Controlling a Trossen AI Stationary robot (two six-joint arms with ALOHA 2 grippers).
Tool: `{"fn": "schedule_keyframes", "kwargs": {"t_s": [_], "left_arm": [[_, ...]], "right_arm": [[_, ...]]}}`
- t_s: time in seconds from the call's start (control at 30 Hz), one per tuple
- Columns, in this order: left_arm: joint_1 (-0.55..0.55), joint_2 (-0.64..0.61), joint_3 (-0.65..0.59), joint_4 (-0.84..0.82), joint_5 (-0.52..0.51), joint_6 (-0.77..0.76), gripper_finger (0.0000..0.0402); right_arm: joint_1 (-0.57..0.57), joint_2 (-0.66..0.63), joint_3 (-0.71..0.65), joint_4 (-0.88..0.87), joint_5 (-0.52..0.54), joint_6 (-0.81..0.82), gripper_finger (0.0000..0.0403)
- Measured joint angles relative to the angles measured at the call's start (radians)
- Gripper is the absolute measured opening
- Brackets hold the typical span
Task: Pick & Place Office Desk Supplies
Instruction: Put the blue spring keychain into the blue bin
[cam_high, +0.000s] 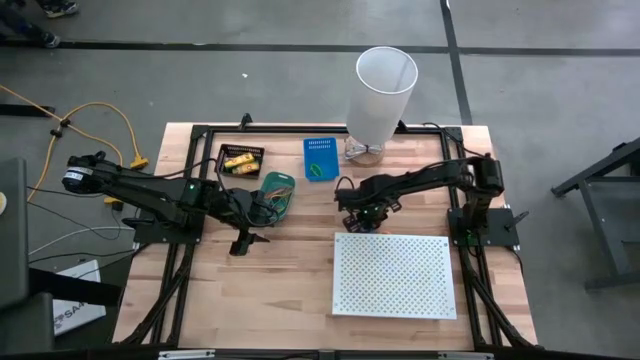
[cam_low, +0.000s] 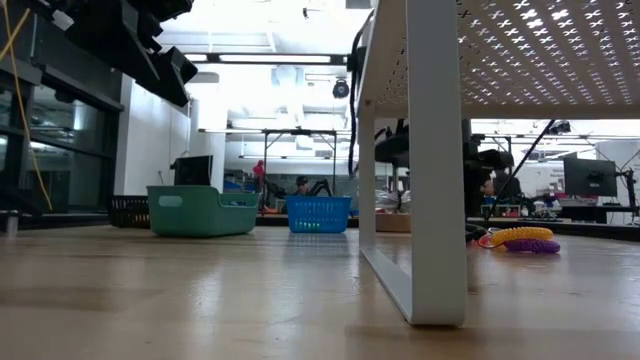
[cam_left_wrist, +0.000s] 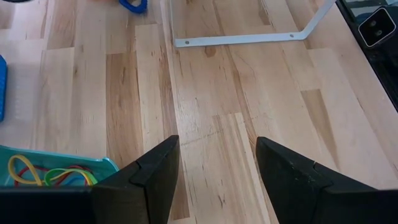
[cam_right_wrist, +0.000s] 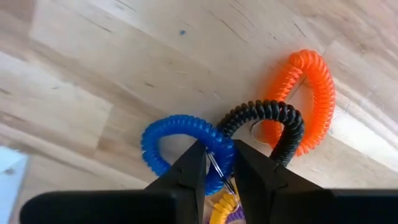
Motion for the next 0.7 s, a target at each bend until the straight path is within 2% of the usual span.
{"fn": "schedule_keyframes", "kwargs": {"t_s": [0.33,0.7], "left_arm": [[0.0,0.0,0.0,0.0,0.0,0.0,0.0207],[0.0,0.0,0.0,0.0,0.0,0.0,0.0207]], "right_arm": [[0.0,-0.03,0.0,0.001,-0.002,0.0,0.0059],[0.0,-0.03,0.0,0.001,0.001,-0.004,0.0005]]}}
